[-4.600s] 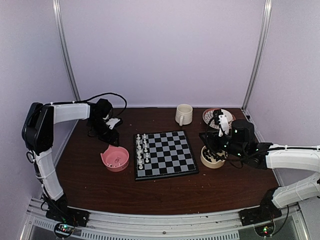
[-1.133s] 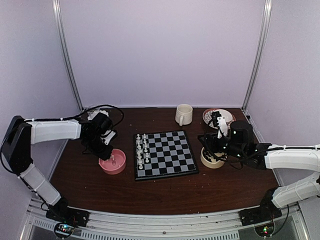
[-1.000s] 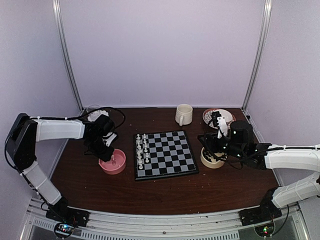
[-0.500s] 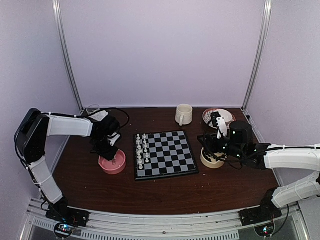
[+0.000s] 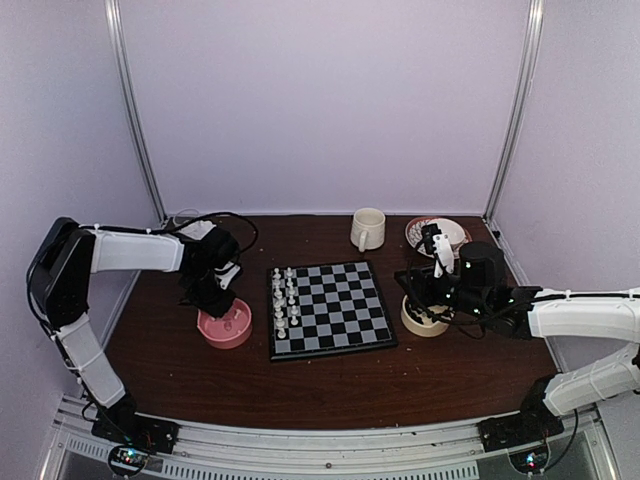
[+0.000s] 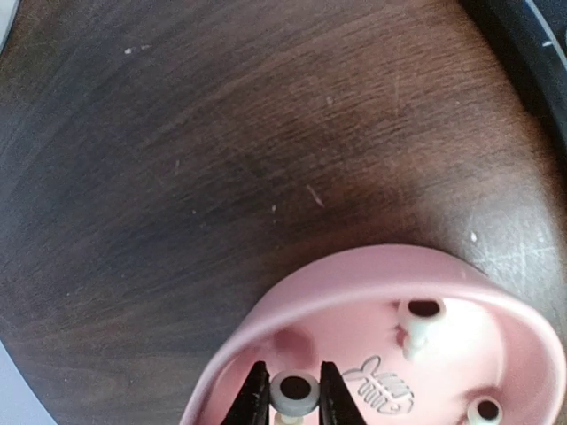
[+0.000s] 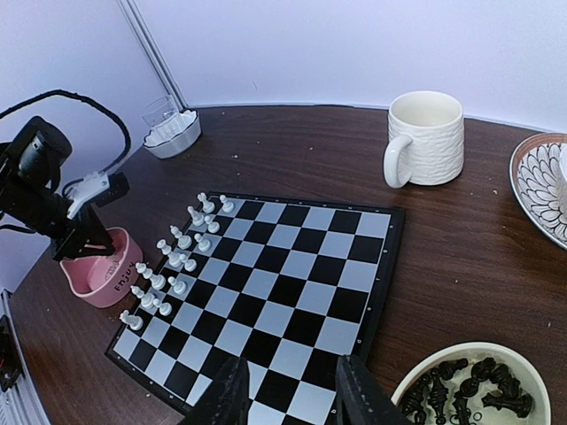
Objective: Set up the chess pieces on the board
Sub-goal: Pick up the rook from the storage box.
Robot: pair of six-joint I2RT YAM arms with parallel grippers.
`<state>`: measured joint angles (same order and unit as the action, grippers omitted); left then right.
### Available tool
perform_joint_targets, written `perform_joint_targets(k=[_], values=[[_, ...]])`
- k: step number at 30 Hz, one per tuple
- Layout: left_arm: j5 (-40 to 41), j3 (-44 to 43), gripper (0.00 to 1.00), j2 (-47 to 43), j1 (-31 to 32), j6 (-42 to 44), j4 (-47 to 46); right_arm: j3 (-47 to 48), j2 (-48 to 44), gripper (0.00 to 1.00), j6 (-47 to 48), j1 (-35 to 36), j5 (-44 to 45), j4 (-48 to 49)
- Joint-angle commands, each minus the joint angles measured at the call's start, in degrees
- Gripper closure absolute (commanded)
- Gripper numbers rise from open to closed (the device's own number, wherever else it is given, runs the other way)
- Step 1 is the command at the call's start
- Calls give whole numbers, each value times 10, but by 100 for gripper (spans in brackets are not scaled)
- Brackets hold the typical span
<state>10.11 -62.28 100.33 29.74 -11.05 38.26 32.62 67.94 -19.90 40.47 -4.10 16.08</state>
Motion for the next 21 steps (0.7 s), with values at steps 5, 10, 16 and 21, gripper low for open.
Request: perform_joint_targets(k=[5,10,16,21], values=[[-76,31,87,-118,1,-43,-18,13,5,64,-3,-4,-23,4],[-154,78,86,-203,1,-113,-92,32,33,64,2,6,-77,10],[-280,153,88,-273,1,-240,-238,56,69,64,22,70,-85,34],[-321,224,87,-318,11,-349,-367,75,70,63,30,138,-42,40]])
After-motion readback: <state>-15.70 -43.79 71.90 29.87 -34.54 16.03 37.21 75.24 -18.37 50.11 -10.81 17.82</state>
